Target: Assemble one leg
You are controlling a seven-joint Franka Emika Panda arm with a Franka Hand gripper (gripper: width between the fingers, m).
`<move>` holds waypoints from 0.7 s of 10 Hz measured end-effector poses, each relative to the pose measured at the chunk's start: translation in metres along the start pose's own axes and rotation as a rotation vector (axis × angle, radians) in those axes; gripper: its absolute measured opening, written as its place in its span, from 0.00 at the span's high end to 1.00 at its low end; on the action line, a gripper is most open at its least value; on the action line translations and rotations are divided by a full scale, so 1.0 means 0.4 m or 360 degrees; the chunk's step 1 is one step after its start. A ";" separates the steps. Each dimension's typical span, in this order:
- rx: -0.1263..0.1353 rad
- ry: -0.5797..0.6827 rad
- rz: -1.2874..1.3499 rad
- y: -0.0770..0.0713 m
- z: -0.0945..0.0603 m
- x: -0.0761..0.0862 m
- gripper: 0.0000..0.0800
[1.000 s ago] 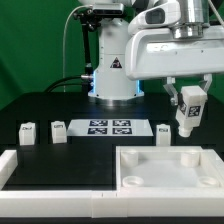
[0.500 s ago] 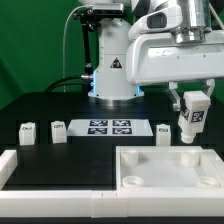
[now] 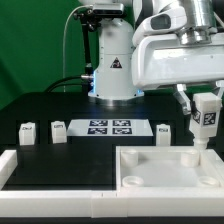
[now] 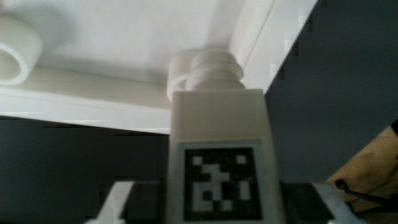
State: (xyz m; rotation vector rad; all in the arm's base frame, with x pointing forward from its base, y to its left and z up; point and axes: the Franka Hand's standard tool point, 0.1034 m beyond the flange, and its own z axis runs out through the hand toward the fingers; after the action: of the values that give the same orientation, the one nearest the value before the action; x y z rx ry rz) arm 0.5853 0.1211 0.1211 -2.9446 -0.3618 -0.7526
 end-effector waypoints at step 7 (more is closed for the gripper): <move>0.0000 -0.0004 -0.0017 0.026 0.080 0.020 0.64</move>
Offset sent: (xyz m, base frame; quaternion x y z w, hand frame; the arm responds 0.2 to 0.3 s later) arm 0.0228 -0.0086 -0.0158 -0.0030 0.0172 -0.0221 0.9996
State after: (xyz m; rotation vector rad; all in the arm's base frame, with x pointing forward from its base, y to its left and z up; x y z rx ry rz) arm 0.6096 0.1171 0.0969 -2.9458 -0.3786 -0.7506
